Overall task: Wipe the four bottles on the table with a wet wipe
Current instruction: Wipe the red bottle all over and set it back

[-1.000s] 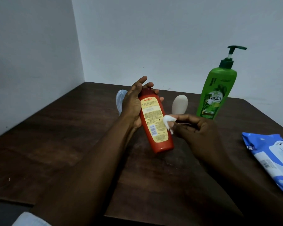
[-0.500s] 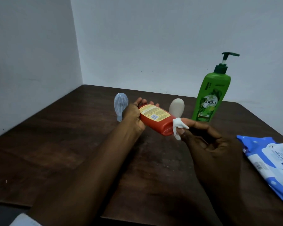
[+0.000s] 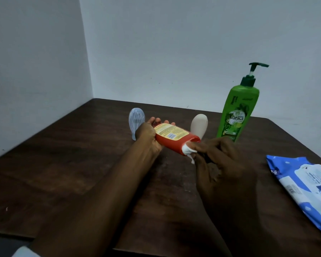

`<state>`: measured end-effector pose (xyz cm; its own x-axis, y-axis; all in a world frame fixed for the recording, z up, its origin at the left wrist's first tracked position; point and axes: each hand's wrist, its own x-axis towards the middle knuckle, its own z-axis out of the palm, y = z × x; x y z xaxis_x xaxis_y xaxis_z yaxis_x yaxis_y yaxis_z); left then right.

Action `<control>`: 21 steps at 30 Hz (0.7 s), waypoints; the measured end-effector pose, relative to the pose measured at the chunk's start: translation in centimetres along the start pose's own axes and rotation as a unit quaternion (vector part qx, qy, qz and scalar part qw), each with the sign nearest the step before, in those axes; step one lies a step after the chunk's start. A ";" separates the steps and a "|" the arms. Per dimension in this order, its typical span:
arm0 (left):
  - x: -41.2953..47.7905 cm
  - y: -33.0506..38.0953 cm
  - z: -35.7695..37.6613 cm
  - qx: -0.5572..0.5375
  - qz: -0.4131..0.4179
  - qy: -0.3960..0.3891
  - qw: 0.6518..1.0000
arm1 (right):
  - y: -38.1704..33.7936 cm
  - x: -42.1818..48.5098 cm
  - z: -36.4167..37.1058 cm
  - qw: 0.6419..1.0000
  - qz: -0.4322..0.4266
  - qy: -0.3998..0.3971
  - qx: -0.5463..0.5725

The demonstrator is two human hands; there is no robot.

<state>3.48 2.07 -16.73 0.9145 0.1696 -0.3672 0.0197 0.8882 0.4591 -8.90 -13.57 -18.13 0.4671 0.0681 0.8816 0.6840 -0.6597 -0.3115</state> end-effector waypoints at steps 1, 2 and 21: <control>0.0 0.0 -0.1 0.002 -0.005 0.004 1.000 | -0.3 0.3 -0.5 1.000 -0.008 -0.024 -0.012; 0.0 0.0 -0.2 0.007 -0.007 0.005 1.000 | -0.1 0.5 -0.9 0.999 -0.024 -0.023 -0.029; -0.3 0.3 -0.2 0.030 0.025 0.031 0.999 | 1.1 2.5 -2.2 0.794 0.469 -0.005 0.386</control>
<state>3.14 2.37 -16.68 0.8886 0.2401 -0.3908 0.0007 0.8513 0.5247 -8.18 -15.76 -15.51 0.9759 -0.1739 0.1319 0.1708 0.2319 -0.9576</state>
